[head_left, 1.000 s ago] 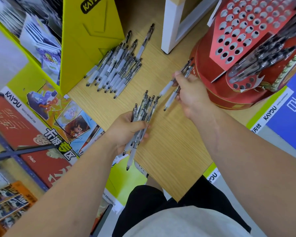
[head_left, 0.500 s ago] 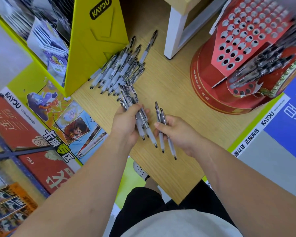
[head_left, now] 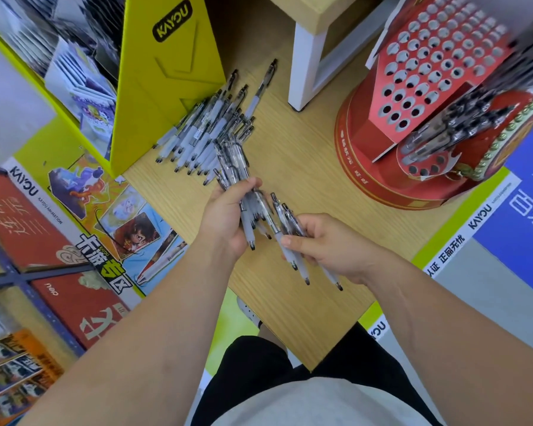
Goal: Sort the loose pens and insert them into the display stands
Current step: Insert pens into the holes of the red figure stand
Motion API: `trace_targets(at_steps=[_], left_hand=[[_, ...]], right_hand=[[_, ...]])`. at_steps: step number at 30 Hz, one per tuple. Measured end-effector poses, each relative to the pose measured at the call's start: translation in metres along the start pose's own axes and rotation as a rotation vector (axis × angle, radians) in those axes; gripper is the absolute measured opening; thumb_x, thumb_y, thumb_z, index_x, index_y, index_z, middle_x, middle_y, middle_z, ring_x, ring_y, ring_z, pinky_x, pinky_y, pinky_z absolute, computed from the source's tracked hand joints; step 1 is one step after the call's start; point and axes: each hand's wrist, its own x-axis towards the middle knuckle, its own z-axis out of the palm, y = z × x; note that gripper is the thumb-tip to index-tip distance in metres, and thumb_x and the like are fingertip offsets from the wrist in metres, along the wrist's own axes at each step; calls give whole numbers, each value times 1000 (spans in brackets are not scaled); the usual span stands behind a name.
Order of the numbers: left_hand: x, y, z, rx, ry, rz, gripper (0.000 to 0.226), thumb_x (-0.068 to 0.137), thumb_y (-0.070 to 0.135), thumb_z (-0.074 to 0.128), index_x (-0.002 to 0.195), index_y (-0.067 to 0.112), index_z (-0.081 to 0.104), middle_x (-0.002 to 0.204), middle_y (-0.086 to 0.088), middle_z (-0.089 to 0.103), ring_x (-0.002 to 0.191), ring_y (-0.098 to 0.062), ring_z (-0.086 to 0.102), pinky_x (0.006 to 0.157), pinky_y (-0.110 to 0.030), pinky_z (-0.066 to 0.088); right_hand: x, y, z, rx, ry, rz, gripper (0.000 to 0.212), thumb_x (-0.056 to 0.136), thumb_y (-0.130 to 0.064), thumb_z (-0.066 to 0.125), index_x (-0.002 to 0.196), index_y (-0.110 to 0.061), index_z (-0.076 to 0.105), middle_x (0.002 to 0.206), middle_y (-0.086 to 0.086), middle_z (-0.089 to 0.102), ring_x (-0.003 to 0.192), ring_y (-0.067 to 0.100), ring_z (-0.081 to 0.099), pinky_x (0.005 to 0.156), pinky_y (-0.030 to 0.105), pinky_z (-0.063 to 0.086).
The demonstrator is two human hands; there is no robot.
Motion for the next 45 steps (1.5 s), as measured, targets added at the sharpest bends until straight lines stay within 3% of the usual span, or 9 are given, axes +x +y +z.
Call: trace_targets(at_steps=[7, 10, 14, 23, 30, 34, 37, 41, 45], left_hand=[[-17, 1, 2, 107, -2, 16, 22, 92, 8, 69, 101, 15, 50, 91, -6, 71, 70, -15, 70, 54, -28, 53], [-42, -7, 3, 110, -97, -22, 25, 92, 7, 69, 109, 8, 51, 88, -8, 72, 70, -17, 72, 50, -30, 53], [-67, -10, 2, 75, -176, -52, 28, 94, 9, 68, 117, 5, 52, 83, -12, 70, 62, -24, 69, 42, -30, 49], [-104, -20, -1, 88, -331, -74, 19, 94, 10, 69, 110, 10, 59, 90, -12, 73, 71, -24, 70, 69, -42, 59], [-134, -31, 12, 113, -407, -92, 14, 95, 10, 66, 107, 9, 60, 84, -10, 73, 62, -22, 68, 42, -30, 51], [-148, -48, 20, 128, -402, -66, 20, 91, 18, 70, 108, 10, 64, 85, -11, 71, 65, -26, 65, 48, -34, 50], [-161, -66, 35, 121, -341, -46, 21, 95, 19, 68, 112, 8, 63, 86, -13, 70, 64, -27, 65, 47, -35, 49], [-178, -96, 70, 53, -283, -9, 31, 95, 15, 68, 120, -1, 62, 107, -23, 71, 76, -30, 67, 58, -41, 56], [-200, -131, 116, 50, -222, 17, 21, 93, 22, 70, 103, 6, 77, 94, -22, 68, 67, -31, 60, 52, -36, 49]], right_hand=[[-15, -4, -21, 6, 215, -47, 21, 100, -20, 60, 99, 0, 65, 66, -2, 53, 53, 7, 40, 57, 23, 35], [-15, -14, -9, 29, 263, -74, 15, 100, -22, 60, 95, -10, 67, 61, -14, 55, 53, 0, 45, 58, 20, 38], [-21, -23, 15, -105, 303, -101, 31, 90, -41, 64, 96, -11, 70, 88, 21, 69, 70, 27, 59, 70, 48, 50], [-77, -32, 34, -312, 486, -108, 25, 93, -25, 69, 76, -7, 67, 63, -3, 52, 54, 10, 41, 54, 27, 34], [-121, -29, 27, -227, 572, -148, 26, 85, -23, 79, 72, -3, 68, 55, -5, 47, 52, 8, 36, 50, 22, 30], [-135, -26, 21, -138, 638, -193, 16, 76, -20, 87, 78, -10, 75, 75, 8, 72, 61, 11, 57, 58, 37, 50], [-149, -19, 6, -143, 625, -230, 18, 74, -19, 88, 86, -15, 75, 76, -3, 73, 67, 5, 66, 61, 26, 55], [-170, 1, -33, -147, 550, -260, 18, 74, -21, 89, 87, -17, 77, 79, -2, 73, 78, 17, 72, 72, 39, 61], [-204, 17, -83, -177, 403, -280, 18, 80, -29, 84, 96, -25, 78, 65, -21, 65, 63, -3, 60, 64, 17, 46]])
